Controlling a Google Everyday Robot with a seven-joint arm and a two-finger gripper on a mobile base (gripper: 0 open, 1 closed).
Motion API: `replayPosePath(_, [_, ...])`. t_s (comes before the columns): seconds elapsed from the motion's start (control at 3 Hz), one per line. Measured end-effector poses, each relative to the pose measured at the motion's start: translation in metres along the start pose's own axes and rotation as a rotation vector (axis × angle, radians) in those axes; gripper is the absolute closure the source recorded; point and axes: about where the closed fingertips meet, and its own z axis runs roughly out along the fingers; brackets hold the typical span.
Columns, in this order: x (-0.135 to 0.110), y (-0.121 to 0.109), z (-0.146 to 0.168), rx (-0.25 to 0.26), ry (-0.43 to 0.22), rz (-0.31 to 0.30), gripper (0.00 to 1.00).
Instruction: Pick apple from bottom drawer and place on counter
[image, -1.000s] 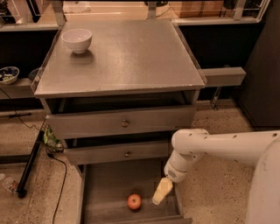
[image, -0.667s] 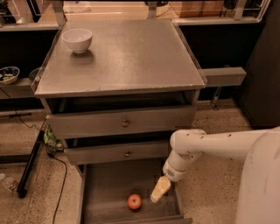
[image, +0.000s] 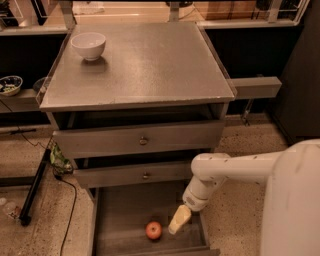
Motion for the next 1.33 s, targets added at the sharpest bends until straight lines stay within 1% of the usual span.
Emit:
replayPosePath(0.33, [-0.010, 0.001, 0.028, -0.032, 0.005, 0.022, 0.00])
replayPosePath(0.67, [-0.025, 0.004, 0.072, -0.069, 0.032, 0.018, 0.00])
replayPosePath(1.0, [-0.025, 0.004, 0.072, -0.069, 0.032, 0.019, 0.00])
replayPosePath(1.33, [-0.026, 0.004, 0.085, -0.074, 0.033, 0.050, 0.00])
